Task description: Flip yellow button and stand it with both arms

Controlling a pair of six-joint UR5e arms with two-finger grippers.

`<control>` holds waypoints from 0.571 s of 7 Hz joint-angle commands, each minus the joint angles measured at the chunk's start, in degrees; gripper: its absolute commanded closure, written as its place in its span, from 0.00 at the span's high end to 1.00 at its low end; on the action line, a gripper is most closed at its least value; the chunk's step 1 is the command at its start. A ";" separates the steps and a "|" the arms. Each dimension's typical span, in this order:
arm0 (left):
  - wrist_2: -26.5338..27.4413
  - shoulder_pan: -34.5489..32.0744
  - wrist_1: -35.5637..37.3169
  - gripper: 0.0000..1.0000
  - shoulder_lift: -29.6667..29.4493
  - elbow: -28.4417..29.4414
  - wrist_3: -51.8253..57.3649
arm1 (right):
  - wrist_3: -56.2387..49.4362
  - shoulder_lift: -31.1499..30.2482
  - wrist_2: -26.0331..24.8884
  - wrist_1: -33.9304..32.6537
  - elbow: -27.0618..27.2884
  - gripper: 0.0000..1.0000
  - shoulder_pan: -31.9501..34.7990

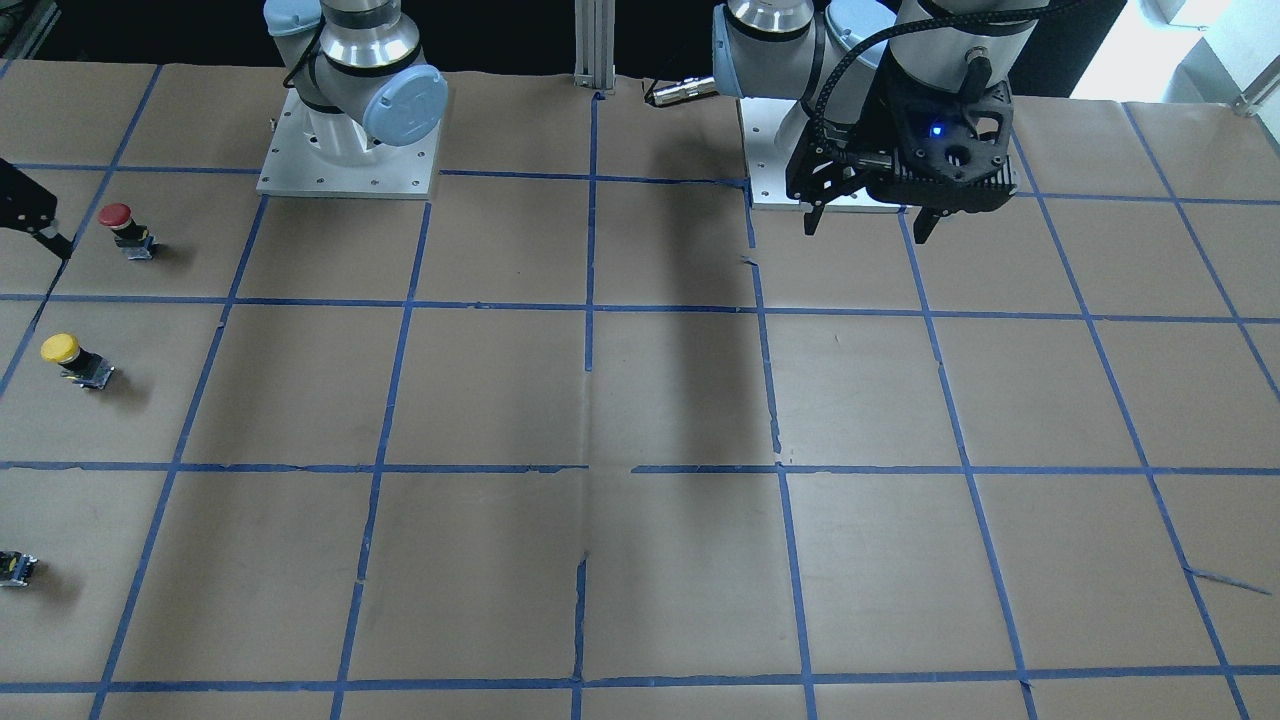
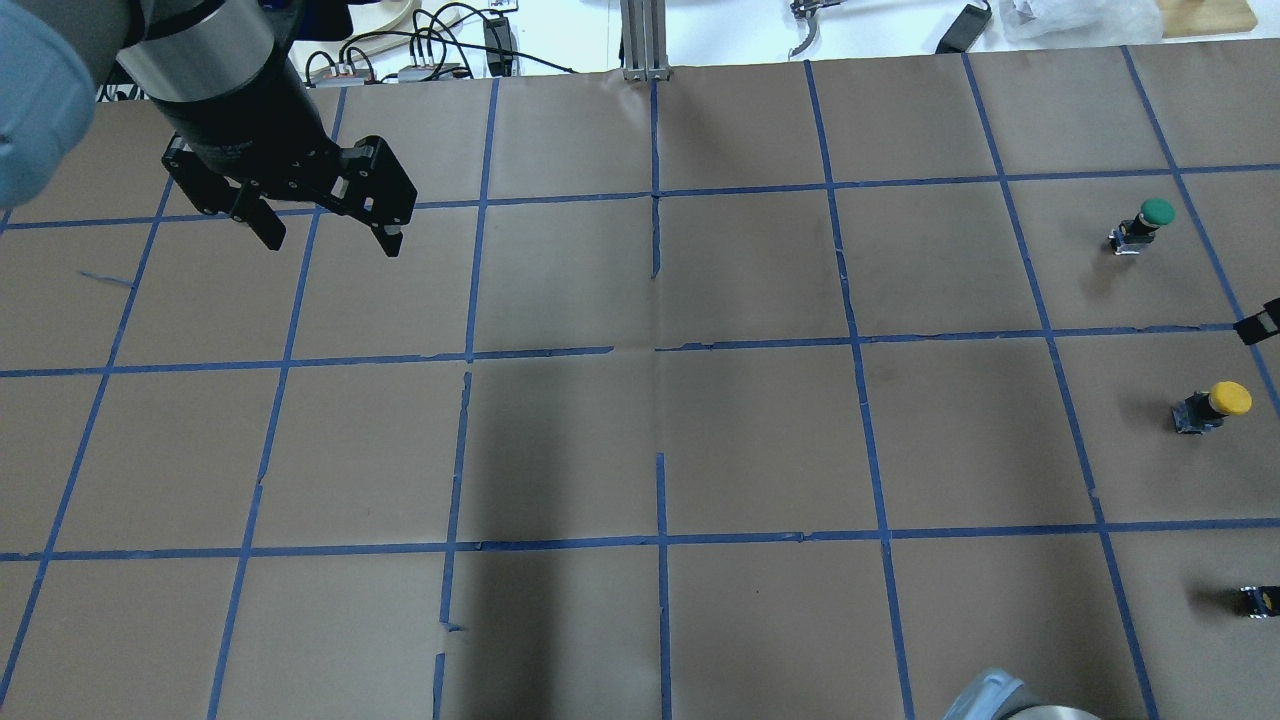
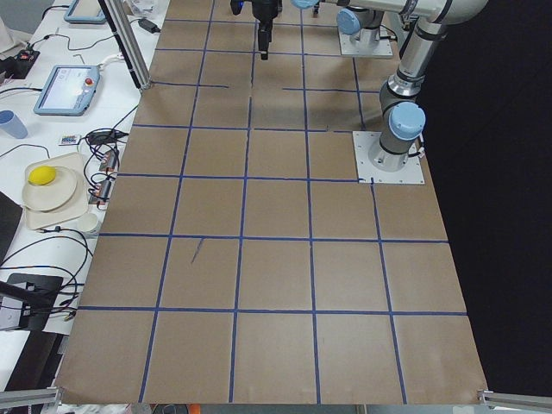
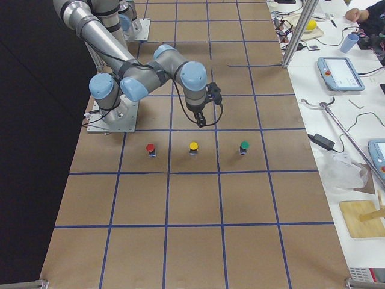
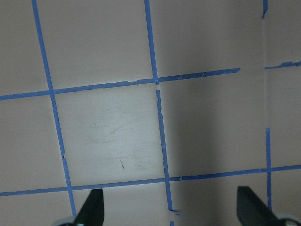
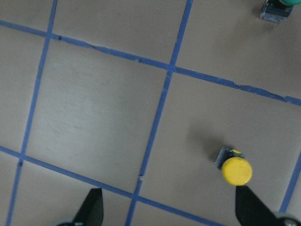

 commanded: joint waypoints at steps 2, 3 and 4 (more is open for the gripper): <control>0.00 0.18 -0.30 1.00 0.51 -0.43 0.00 | 43.64 -6.48 -5.67 3.17 -2.84 1.00 25.49; 0.00 0.09 -0.30 1.00 0.52 -0.52 0.00 | 54.20 -6.74 -5.77 4.13 -3.82 1.00 32.19; 0.00 0.09 -0.30 1.00 0.52 -0.52 0.00 | 61.44 -6.48 -5.60 5.45 -4.52 1.00 37.91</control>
